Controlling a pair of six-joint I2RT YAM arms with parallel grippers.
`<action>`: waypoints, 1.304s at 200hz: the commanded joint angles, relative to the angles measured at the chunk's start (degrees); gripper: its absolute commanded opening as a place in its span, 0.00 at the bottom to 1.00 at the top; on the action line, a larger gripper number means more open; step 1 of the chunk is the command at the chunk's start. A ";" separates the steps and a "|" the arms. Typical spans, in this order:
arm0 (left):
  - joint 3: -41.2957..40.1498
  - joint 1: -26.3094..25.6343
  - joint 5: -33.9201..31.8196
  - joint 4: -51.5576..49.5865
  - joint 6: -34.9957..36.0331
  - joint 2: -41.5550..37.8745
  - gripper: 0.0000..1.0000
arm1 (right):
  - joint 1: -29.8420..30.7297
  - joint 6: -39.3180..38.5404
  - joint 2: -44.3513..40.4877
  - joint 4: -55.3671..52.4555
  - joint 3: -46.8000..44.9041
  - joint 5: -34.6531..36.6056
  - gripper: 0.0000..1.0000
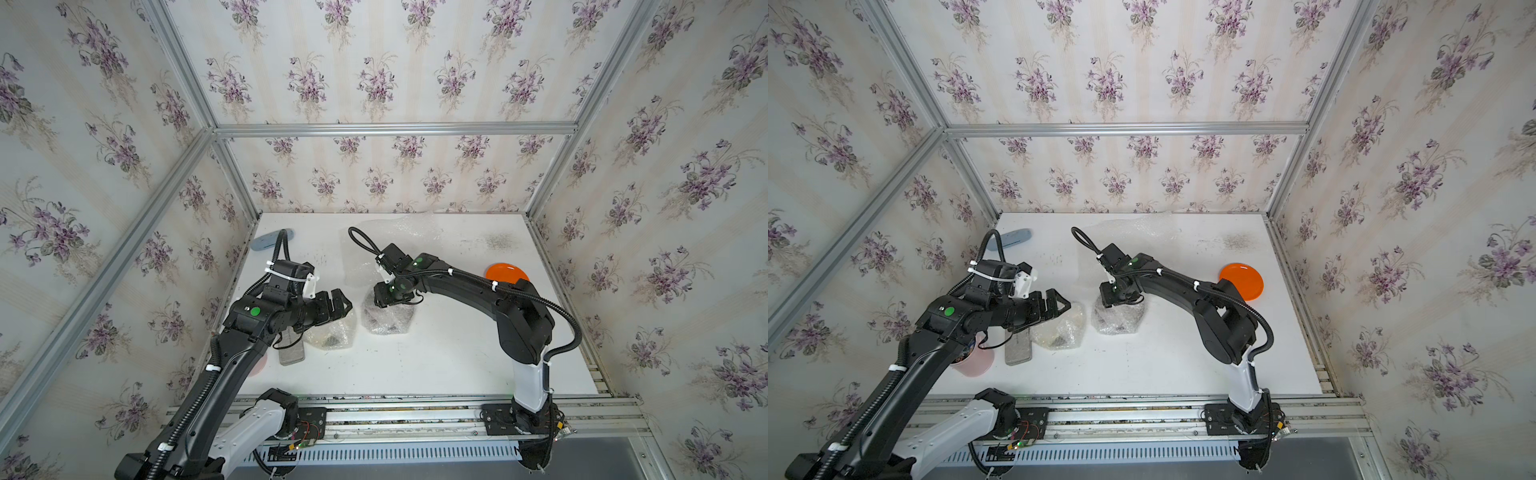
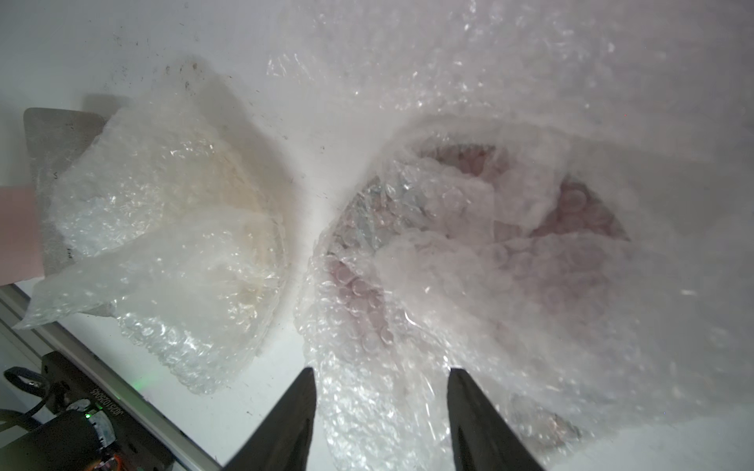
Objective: Unpack dinner plates from bubble wrap
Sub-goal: Adjust the bubble wrap at the center of the board.
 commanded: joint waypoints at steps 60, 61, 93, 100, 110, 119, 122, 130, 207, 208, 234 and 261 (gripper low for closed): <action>0.38 1.91 0.48 -3.68 2.12 -1.25 0.99 | 1.10 -2.69 8.66 -5.34 8.54 4.95 0.46; 0.37 1.91 0.48 -3.76 2.17 -1.25 0.99 | 1.10 -2.72 8.74 -5.36 8.57 5.06 0.46; 0.53 2.40 -0.41 -4.38 2.22 -1.67 0.99 | 1.10 -2.91 9.82 -5.64 9.03 6.20 0.36; 0.53 2.52 -0.41 -4.40 2.18 -1.60 0.99 | 1.13 -3.00 9.95 -5.67 8.96 6.38 0.33; 0.62 2.54 -0.25 -4.36 2.12 -1.46 0.99 | 1.21 -3.01 9.93 -5.64 8.80 6.49 0.28; 0.70 2.54 0.03 -4.34 2.10 -1.20 0.99 | 1.21 -3.00 9.85 -5.56 8.54 6.34 0.24; 0.71 2.53 0.11 -4.39 2.11 -1.05 0.99 | 1.15 -3.00 9.80 -5.48 8.38 6.25 0.23; 0.71 2.60 0.56 -4.30 2.15 -0.78 0.99 | 1.16 -3.00 9.46 -5.25 7.80 6.23 0.18; -1.95 2.08 6.13 -4.04 2.84 2.57 0.99 | -0.69 4.93 -10.60 4.16 -16.56 1.78 0.00; -2.03 2.00 6.16 -3.99 2.83 2.63 0.99 | -0.72 5.18 -11.09 4.27 -16.94 1.63 0.00; -3.79 -3.47 5.00 -1.52 0.65 4.41 0.99 | -0.81 10.12 -21.79 7.58 -28.40 -1.31 0.00; -5.97 -10.07 2.31 2.78 -4.18 6.56 0.99 | -0.74 11.10 -28.31 12.97 -34.82 -5.22 0.15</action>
